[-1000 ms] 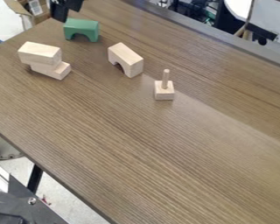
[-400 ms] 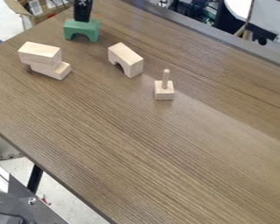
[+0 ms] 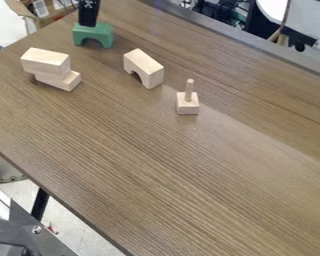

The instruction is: Put the green arch on top of the wooden arch.

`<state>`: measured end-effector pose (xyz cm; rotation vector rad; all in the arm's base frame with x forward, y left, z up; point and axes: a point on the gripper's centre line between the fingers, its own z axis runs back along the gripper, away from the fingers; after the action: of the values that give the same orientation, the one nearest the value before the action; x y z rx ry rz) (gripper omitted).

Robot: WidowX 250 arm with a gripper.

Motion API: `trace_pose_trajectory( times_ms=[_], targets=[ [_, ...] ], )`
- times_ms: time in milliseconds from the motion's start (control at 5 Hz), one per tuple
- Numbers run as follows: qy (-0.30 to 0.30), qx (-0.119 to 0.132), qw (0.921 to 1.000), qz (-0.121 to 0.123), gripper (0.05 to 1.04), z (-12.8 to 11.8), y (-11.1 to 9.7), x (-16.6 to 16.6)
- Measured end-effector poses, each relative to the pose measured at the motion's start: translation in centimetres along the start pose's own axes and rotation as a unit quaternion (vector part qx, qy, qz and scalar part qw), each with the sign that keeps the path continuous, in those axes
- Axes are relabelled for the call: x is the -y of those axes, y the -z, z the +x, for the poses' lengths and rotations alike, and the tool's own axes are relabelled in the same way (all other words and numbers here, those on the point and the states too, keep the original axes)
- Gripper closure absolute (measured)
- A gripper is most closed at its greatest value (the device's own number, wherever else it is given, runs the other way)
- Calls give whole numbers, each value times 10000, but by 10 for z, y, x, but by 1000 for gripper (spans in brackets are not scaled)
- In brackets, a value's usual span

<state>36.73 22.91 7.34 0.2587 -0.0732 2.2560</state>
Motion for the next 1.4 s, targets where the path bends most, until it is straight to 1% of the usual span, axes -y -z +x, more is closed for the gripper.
trace_pose_trajectory(
  times_ms=[200, 400, 600, 800, 1000, 1200, 1400],
  targets=[
    [100, 32, 9999, -63, 84, 1, 1, 2],
    [69, 82, 9999, 79, 84, 2, 16, 2],
    [-18, 81, 9999, 106, 84, 6, 22, 4],
    [-15, 61, 9999, 126, 135, 4, 24, 4],
    [40, 29, 9996, 273, 422, 1, 35, 2],
    [-19, -21, 9996, 264, 485, 0, 36, 2],
    [59, -115, 9995, 277, 485, -1, 35, -1]
  ],
)
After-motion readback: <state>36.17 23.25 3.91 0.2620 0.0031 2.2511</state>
